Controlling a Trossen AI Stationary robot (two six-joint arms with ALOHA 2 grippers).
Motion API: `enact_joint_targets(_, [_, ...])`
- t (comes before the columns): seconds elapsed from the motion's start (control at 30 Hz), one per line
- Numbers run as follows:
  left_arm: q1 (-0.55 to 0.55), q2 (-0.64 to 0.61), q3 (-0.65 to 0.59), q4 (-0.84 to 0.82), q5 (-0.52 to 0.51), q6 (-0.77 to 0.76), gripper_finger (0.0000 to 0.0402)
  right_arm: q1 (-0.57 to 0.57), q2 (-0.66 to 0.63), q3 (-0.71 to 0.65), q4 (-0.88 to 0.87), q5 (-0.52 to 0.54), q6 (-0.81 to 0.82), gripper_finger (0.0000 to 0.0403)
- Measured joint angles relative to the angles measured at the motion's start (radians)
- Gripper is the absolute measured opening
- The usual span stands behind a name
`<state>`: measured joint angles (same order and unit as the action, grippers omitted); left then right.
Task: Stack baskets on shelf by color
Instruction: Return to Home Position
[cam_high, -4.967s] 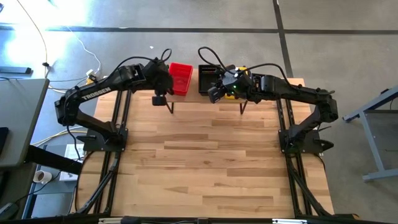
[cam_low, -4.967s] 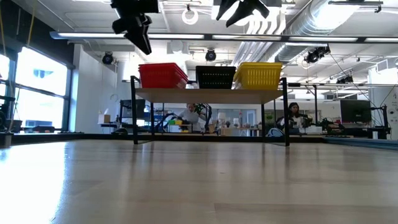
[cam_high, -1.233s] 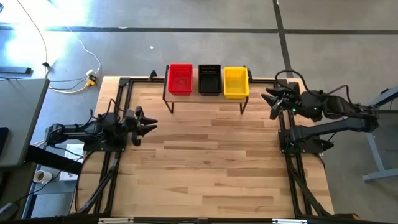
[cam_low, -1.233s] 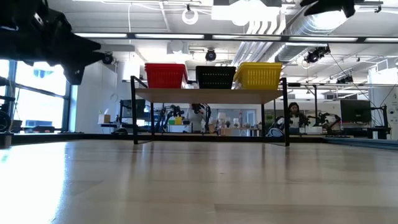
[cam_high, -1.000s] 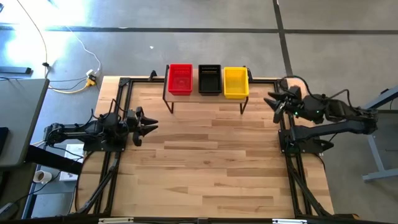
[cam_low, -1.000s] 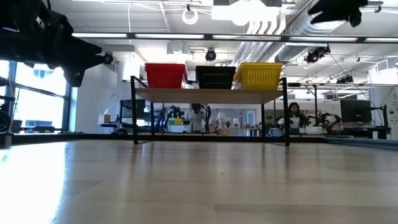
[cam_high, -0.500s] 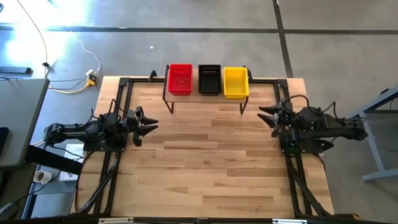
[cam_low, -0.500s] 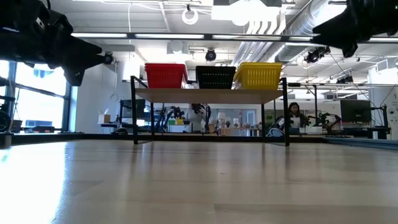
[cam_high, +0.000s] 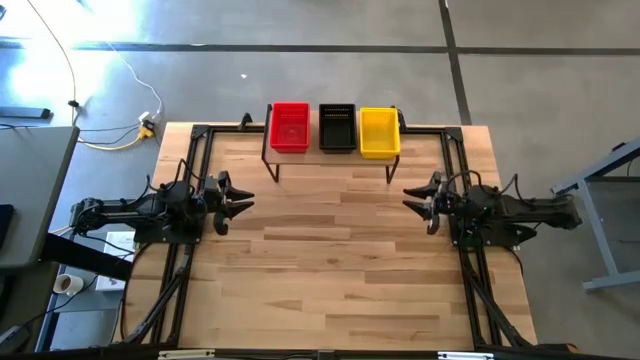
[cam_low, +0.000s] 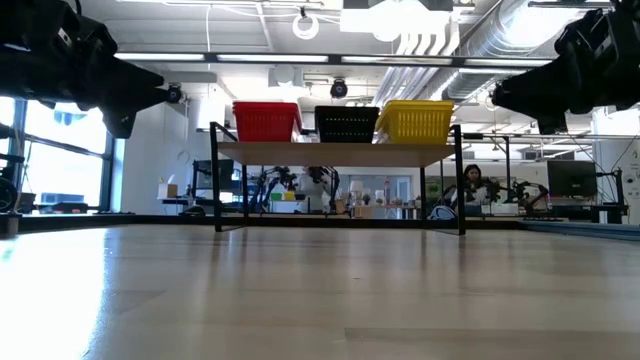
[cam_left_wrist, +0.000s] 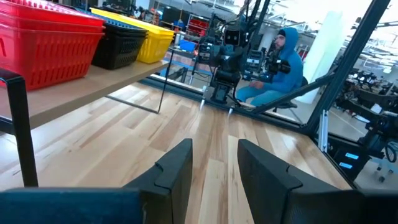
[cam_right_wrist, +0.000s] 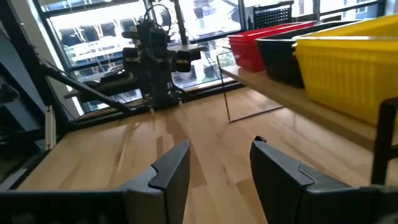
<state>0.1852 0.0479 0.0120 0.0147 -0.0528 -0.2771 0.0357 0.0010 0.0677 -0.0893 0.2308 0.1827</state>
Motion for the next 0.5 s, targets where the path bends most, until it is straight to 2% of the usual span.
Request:
enact_joint_targets(0.17, [0.0,0.0,0.0,0.0,0.0,0.0,0.0117,0.0,0.005,-0.035,0.079,-0.014,-0.005,0.0151])
enact_joint_targets(0.5, [0.0,0.0,0.001,0.0,0.0,0.0,0.0117,0.0,0.006,-0.035,0.078,-0.015,0.002,0.0151])
